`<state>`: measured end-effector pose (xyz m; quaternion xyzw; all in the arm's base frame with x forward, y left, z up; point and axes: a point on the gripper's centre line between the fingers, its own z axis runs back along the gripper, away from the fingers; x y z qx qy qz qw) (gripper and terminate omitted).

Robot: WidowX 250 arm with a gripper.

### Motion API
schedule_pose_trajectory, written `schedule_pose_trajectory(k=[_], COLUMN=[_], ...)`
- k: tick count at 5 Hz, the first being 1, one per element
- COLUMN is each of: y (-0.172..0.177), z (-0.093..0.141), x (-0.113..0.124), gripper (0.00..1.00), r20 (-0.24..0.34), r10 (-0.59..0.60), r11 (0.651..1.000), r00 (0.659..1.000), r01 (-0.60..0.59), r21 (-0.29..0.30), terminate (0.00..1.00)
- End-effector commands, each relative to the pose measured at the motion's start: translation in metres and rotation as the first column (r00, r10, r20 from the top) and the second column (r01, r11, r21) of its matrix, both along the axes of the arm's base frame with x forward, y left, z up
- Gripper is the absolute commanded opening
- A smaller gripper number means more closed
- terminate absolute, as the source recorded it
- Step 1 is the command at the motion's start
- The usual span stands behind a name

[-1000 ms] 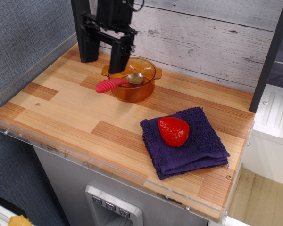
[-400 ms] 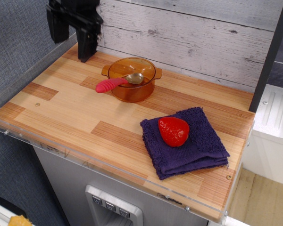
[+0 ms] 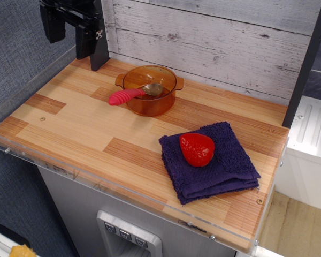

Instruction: Place the red spoon inside the orange pot

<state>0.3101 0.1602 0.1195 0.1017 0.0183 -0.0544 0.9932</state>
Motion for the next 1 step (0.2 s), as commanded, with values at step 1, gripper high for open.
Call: schedule_pose_trajectory(k=[1], y=[0.0100], z=[0.0146], x=[0.0034], gripper=[1.00], r20=[0.073], r10=[0.032], r11=[0.999], r00=[0.997], r01=[-0.032], r21=[-0.007], terminate=[1.00])
